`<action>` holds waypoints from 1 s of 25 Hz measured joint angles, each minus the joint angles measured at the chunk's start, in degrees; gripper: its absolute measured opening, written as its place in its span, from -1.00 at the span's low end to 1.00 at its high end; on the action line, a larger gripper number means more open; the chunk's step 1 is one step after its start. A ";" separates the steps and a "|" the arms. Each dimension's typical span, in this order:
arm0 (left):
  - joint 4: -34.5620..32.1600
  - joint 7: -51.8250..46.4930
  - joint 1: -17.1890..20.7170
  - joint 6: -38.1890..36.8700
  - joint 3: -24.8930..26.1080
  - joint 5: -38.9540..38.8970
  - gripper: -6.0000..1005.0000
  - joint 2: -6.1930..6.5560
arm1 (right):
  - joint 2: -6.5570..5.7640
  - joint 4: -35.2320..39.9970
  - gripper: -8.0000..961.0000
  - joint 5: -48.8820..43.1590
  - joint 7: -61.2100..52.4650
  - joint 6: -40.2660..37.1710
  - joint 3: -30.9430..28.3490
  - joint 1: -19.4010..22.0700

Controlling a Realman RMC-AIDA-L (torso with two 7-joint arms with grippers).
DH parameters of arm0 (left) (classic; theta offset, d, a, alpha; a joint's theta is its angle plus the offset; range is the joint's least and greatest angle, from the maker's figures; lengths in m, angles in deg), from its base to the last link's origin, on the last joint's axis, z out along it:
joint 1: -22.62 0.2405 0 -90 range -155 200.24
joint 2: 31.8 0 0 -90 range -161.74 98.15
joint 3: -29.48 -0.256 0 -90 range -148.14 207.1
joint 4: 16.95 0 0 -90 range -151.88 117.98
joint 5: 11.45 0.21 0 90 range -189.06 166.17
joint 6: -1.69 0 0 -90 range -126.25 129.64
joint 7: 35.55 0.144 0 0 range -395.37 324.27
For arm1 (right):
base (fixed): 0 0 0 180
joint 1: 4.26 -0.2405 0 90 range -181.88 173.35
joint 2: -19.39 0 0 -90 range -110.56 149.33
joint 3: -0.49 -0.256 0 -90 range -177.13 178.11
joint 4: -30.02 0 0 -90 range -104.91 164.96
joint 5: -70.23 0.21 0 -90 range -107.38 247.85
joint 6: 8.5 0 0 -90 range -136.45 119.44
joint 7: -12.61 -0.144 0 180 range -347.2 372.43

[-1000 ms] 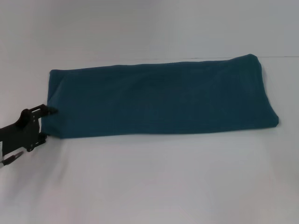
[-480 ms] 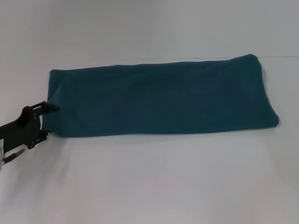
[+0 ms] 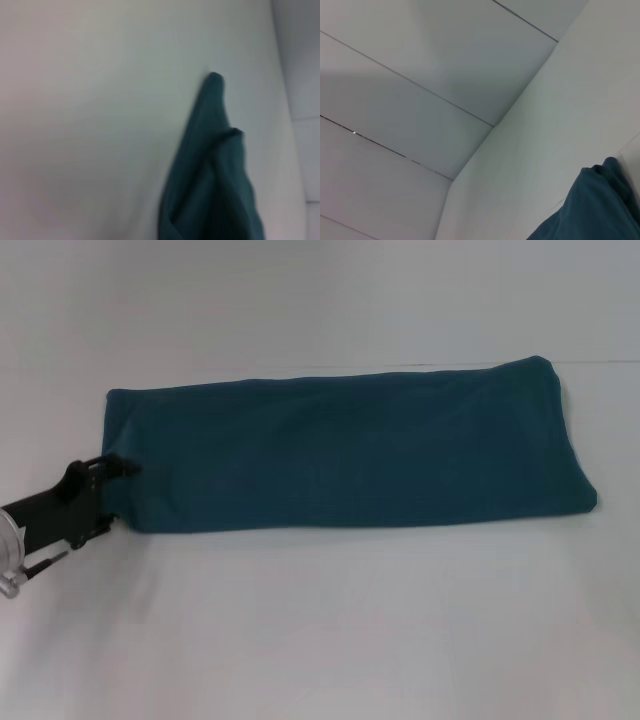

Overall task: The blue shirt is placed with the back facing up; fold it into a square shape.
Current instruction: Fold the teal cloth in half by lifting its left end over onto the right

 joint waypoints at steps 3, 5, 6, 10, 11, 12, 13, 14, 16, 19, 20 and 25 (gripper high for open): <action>-1.93 1.29 0.36 -3.38 0.55 -1.12 0.32 -0.26 | 0.00 0.00 0.97 0.12 -0.06 0.05 0.00 0.11; -4.64 1.40 1.47 -6.79 0.68 -2.30 0.32 -0.76 | 0.00 0.00 0.97 0.17 -0.16 0.00 0.00 0.19; -5.86 1.38 2.10 -7.99 0.67 -2.71 0.32 -1.06 | 0.00 0.00 0.97 0.19 -0.20 -0.02 0.00 0.21; -6.32 0.84 3.67 -8.56 0.52 -2.49 0.32 -1.28 | 0.09 0.00 0.97 0.21 -0.29 0.05 0.00 0.25; -5.54 0.78 3.80 -7.95 0.54 -2.20 0.32 -1.16 | 0.09 0.00 0.97 0.22 -0.29 0.07 0.00 0.25; -5.05 0.78 3.86 -7.34 0.55 -1.95 0.32 -1.11 | 0.09 0.00 0.97 0.22 -0.29 0.10 0.00 0.23; -4.42 0.78 3.90 -6.43 0.55 -1.52 0.32 -1.05 | 0.09 0.00 0.97 0.23 -0.30 0.10 0.00 0.21; -4.24 0.78 3.91 -5.76 0.56 -1.04 0.32 -1.05 | 0.08 0.00 0.97 0.23 -0.32 0.11 0.00 0.14; -4.09 0.74 3.92 -4.82 0.55 -0.28 0.32 -1.07 | 0.04 0.00 0.97 0.23 -0.37 0.16 0.00 0.03; -3.93 0.74 3.91 -3.98 0.18 -0.05 0.32 -1.14 | 0.02 0.00 0.97 0.23 -0.42 0.27 0.00 -0.05; -3.70 0.85 3.84 -3.67 0.07 0.01 0.32 -1.14 | 0.01 0.00 0.97 0.23 -0.43 0.29 0.00 -0.08; -2.78 1.32 2.82 -2.03 -0.44 0.07 0.30 -0.98 | 0.00 0.00 0.97 0.23 -0.44 0.39 0.00 -0.19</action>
